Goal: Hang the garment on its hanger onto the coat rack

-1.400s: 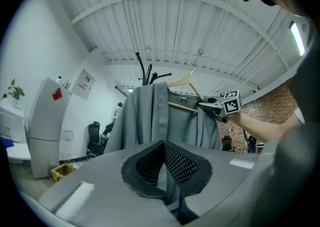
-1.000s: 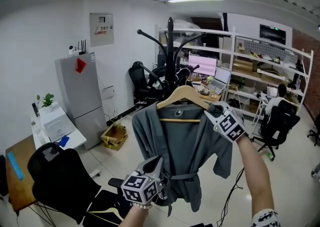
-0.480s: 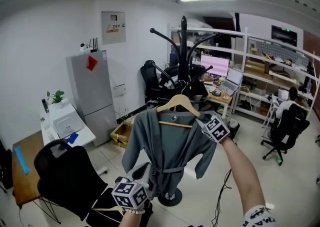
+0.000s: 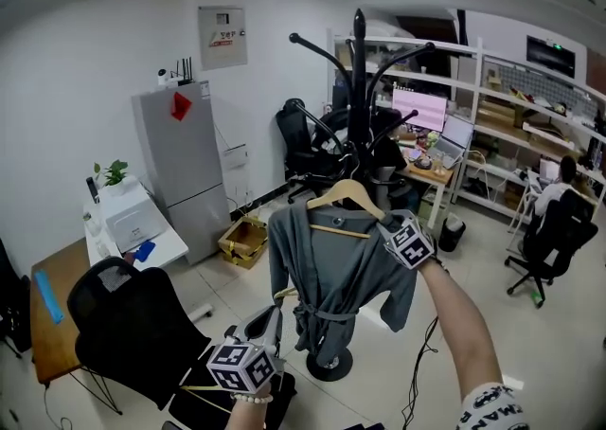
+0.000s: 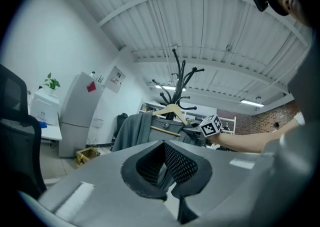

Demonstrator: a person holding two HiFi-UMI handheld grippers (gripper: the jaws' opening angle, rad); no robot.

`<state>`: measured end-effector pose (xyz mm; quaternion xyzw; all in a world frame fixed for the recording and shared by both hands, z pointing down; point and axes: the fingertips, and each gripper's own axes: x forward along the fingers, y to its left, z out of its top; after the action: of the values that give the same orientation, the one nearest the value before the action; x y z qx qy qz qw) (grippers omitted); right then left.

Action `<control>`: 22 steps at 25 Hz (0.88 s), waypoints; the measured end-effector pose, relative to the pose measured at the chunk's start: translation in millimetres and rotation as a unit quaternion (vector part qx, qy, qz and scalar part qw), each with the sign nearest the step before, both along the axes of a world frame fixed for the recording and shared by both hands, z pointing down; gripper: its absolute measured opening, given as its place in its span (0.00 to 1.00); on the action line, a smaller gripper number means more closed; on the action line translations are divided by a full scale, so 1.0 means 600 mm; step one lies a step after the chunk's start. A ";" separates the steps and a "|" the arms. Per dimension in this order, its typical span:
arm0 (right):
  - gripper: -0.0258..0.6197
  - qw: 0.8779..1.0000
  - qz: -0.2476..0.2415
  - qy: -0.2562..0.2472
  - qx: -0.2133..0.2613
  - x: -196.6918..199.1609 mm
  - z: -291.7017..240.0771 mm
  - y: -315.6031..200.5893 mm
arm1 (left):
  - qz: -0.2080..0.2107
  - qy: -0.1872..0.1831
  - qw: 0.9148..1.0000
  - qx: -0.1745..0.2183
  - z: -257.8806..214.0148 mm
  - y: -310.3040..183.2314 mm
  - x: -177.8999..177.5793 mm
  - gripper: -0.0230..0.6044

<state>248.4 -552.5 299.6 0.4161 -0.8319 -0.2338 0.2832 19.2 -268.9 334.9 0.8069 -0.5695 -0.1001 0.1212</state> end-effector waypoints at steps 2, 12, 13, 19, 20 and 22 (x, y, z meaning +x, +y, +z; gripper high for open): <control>0.18 1.000 0.001 0.001 -0.008 0.004 0.017 -0.002 | -0.002 0.003 1.000 -0.002 0.005 -0.003 -0.001 0.02; 0.27 0.999 0.023 -0.018 -0.020 0.023 0.045 -0.006 | 0.017 0.014 1.000 -0.014 0.022 -0.017 0.015 0.02; 0.29 0.999 0.027 -0.020 -0.024 0.028 0.048 -0.006 | 0.019 0.014 1.000 -0.015 0.023 -0.017 0.016 0.02; 0.37 0.998 0.044 -0.026 -0.027 0.031 0.051 0.007 | 0.039 0.012 0.999 -0.015 0.026 -0.020 0.029 0.02; 0.44 0.998 0.049 -0.027 -0.025 0.035 0.045 0.011 | 0.043 0.011 0.999 -0.016 0.024 -0.021 0.032 0.02; 0.51 0.998 0.053 -0.034 -0.010 0.037 0.028 0.036 | 0.048 0.008 0.999 -0.020 0.025 -0.018 0.035 0.02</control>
<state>270.6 -531.0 316.5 0.4642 -0.8203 -0.1958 0.2707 39.9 -279.7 349.9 0.8300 -0.5307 -0.0894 0.1466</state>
